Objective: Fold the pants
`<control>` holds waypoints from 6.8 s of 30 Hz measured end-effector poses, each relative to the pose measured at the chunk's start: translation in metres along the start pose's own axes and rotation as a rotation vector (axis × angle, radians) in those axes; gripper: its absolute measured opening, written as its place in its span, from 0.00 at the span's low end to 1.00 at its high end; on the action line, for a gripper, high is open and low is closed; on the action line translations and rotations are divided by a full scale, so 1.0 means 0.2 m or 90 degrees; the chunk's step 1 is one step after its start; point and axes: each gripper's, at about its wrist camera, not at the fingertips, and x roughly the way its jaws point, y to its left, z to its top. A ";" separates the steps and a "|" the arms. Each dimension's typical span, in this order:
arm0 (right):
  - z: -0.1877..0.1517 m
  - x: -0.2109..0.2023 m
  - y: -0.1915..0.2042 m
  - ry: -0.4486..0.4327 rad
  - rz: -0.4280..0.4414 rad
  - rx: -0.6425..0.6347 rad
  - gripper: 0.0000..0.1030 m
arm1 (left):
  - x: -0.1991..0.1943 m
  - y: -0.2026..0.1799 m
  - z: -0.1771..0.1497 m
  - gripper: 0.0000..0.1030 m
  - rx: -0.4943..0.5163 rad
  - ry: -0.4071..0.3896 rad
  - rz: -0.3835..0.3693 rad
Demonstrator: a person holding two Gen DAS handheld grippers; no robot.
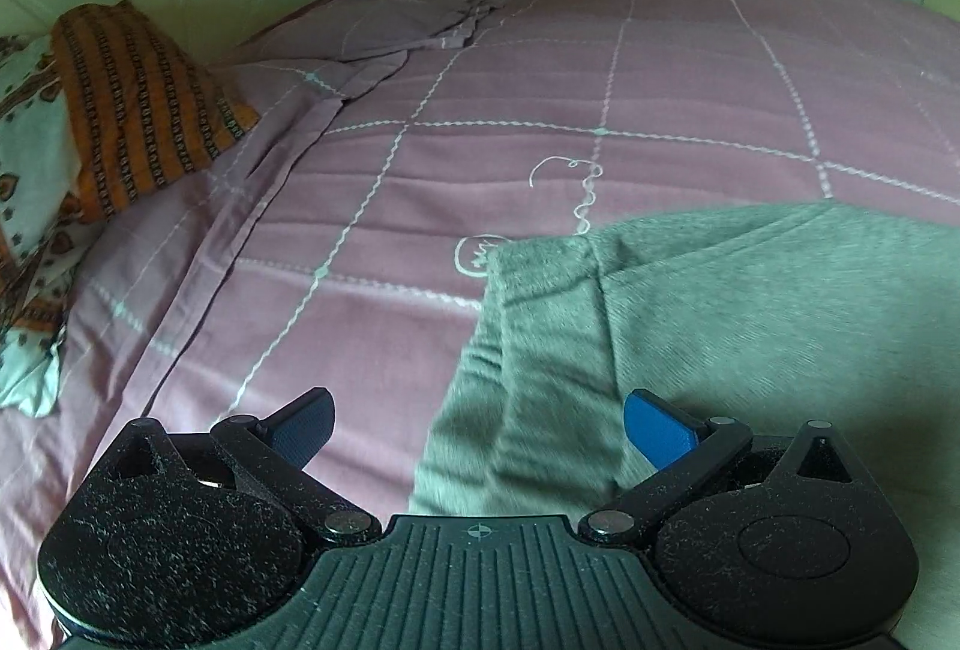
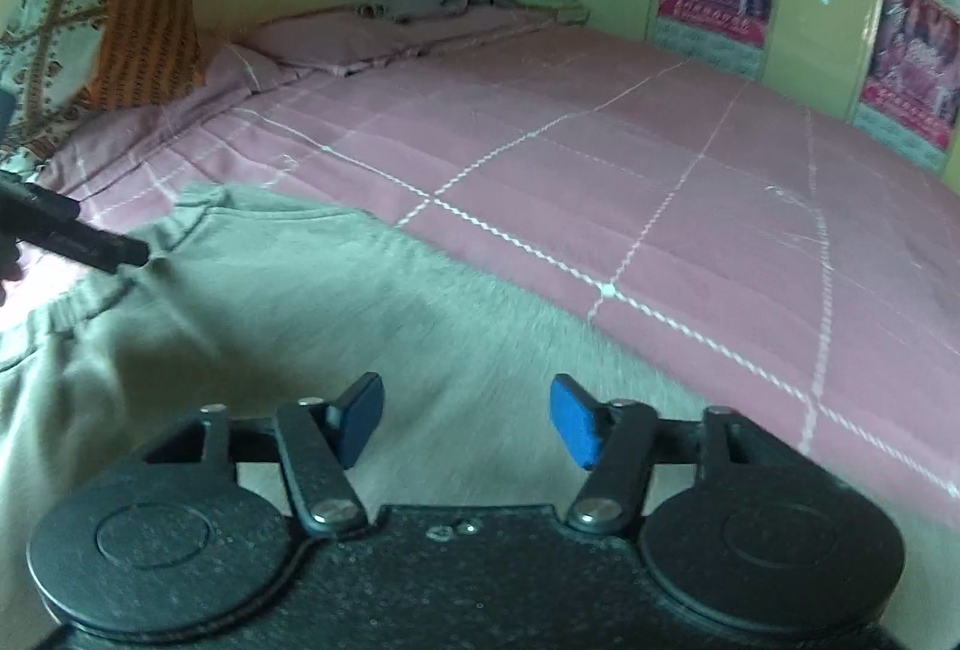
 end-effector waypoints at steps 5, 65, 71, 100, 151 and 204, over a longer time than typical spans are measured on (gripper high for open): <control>0.12 0.22 -0.07 0.022 -0.003 -0.021 0.48 | 0.11 0.00 0.02 0.78 0.004 0.007 -0.021; -1.00 -0.66 0.32 0.092 0.102 0.507 0.25 | -0.62 0.35 -0.92 0.09 -0.390 0.111 -0.300; -1.02 -0.63 0.26 0.035 0.077 0.609 0.06 | -0.65 0.40 -0.88 0.09 -0.389 0.098 -0.311; -1.08 -0.90 0.40 0.055 0.037 0.429 0.25 | -0.98 0.13 -1.02 0.10 -0.237 0.087 -0.327; -1.76 -1.51 -0.43 -0.088 -0.198 0.717 0.28 | -1.10 -0.46 -1.11 0.10 -0.121 0.122 -0.344; -1.81 -1.75 -0.97 -0.209 -0.378 0.629 0.10 | -1.08 -0.58 -1.15 0.09 -0.073 0.116 -0.299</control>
